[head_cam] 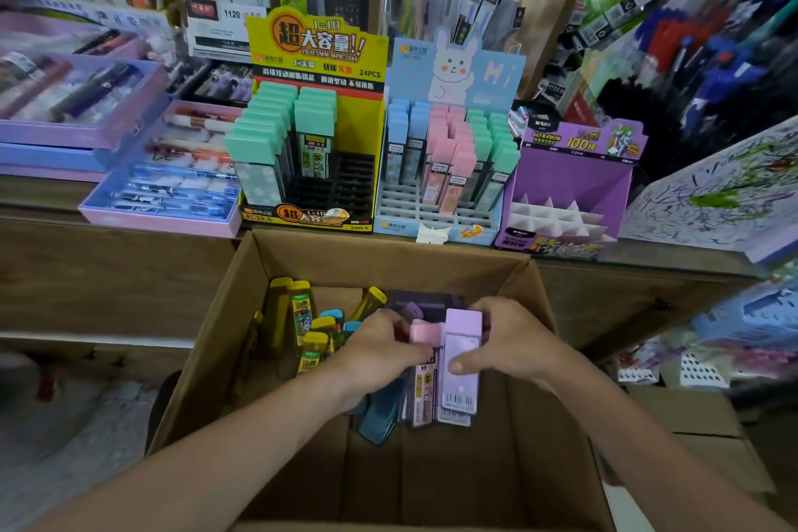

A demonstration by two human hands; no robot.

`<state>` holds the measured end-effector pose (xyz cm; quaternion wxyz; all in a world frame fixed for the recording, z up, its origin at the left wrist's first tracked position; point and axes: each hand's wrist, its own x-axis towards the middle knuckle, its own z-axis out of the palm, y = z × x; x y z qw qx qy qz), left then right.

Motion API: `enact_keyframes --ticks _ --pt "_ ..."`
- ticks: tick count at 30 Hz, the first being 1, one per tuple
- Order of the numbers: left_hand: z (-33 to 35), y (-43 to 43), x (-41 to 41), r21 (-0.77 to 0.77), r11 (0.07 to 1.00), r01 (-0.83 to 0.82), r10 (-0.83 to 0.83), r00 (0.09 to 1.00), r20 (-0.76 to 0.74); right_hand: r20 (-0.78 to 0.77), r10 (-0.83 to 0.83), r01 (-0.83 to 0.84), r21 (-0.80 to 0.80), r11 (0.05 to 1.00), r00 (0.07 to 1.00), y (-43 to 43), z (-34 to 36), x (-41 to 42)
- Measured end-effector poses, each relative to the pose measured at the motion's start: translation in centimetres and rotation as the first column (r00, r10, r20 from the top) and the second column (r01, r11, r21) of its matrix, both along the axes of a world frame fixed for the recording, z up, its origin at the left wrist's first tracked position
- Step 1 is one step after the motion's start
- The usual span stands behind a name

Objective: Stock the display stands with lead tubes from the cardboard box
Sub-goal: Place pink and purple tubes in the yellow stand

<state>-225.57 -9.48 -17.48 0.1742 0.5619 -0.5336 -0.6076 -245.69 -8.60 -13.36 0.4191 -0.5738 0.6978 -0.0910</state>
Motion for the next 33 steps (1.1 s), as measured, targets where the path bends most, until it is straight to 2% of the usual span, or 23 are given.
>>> enact_keyframes --ticks 5,8,11,15,25,28,33 --pt "0.3 0.0 0.3 0.085 0.990 -0.114 0.126 0.981 -0.149 0.274 -0.143 0.128 0.073 0.989 0.951 -0.4 0.3 -0.1" --pt "0.6 -0.5 0.6 0.192 0.950 -0.247 0.290 0.927 -0.237 0.521 -0.236 0.165 0.180 0.970 0.820 -0.4 0.6 0.3" --pt "1.2 -0.7 0.8 0.253 0.926 -0.280 0.352 0.883 -0.310 0.651 -0.276 0.136 0.258 0.957 0.707 -0.3 0.8 0.7" --pt "2.1 -0.5 1.0 0.333 0.906 -0.262 0.383 0.841 -0.382 0.707 -0.324 0.167 0.284 0.944 0.629 -0.1 0.8 1.6" --pt "5.5 0.6 4.4 0.435 0.880 -0.190 0.389 0.813 -0.433 0.782 -0.223 0.084 0.215 0.973 0.581 -0.4 2.2 5.0" --pt "6.0 0.6 6.1 0.401 0.885 -0.235 0.409 0.803 -0.433 0.774 -0.172 0.094 0.145 0.985 0.609 -0.8 3.1 6.5" --pt "6.6 0.6 7.8 0.329 0.865 -0.379 0.500 0.707 -0.500 0.809 -0.159 0.155 0.085 0.984 0.566 -1.9 4.3 9.1"
